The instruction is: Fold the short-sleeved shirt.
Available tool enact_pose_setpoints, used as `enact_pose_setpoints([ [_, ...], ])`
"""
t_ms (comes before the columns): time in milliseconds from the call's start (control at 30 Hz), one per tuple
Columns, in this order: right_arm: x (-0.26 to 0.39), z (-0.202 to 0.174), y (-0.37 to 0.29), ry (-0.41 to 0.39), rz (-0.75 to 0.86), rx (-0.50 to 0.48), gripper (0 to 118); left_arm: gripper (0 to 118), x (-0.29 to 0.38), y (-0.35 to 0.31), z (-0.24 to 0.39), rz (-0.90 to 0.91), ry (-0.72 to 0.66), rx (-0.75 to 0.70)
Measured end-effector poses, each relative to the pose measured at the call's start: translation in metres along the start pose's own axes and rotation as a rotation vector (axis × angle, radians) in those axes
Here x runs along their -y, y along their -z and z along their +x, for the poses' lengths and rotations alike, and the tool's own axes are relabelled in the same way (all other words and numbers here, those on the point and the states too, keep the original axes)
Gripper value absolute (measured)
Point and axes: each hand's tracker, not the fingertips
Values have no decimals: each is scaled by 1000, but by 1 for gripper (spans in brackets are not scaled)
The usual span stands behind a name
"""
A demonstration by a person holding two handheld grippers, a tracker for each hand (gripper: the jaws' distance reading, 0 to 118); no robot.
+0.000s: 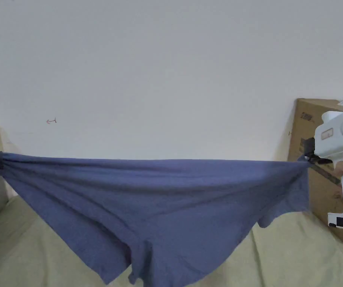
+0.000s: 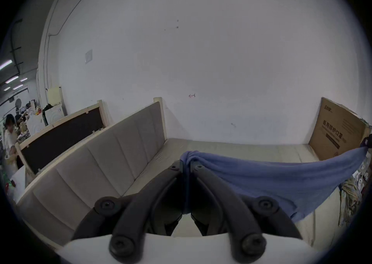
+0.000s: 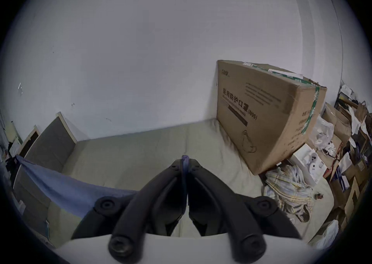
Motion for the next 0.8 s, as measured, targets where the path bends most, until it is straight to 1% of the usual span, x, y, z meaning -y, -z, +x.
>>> enact_pose_setpoints([
  [33,9,0,4,-11,-17,-4,4,5,8,0,-3,-15,12,-5],
  [133,52,0,13,-12,-77,-22,4,5,42,-5,-14,-67,59,-21],
  [233,109,6,21,15,-156,-42,4,5,92,-18,-28,-129,46,-32],
  [300,154,10,24,11,-223,-29,4,5,132,-30,-38,-187,14,-22],
  [333,174,13,24,13,-248,-20,4,5,150,-35,-42,-212,22,-12],
  [367,198,16,24,-1,-274,-9,4,5,172,-42,-47,-246,39,-10],
  [500,289,32,12,2,-393,-21,4,5,259,-72,-66,-369,88,19],
  [567,325,46,17,10,-436,4,4,5,295,-85,-77,-462,47,29],
  [633,356,54,11,12,-481,5,4,5,327,-101,-87,-498,9,36],
  [700,379,59,-1,36,-501,10,4,5,353,-113,-91,-527,68,17],
  [733,388,63,-4,66,-510,7,4,5,363,-117,-92,-546,96,17],
  [800,401,67,-10,82,-512,15,4,5,374,-127,-97,-561,88,18],
])
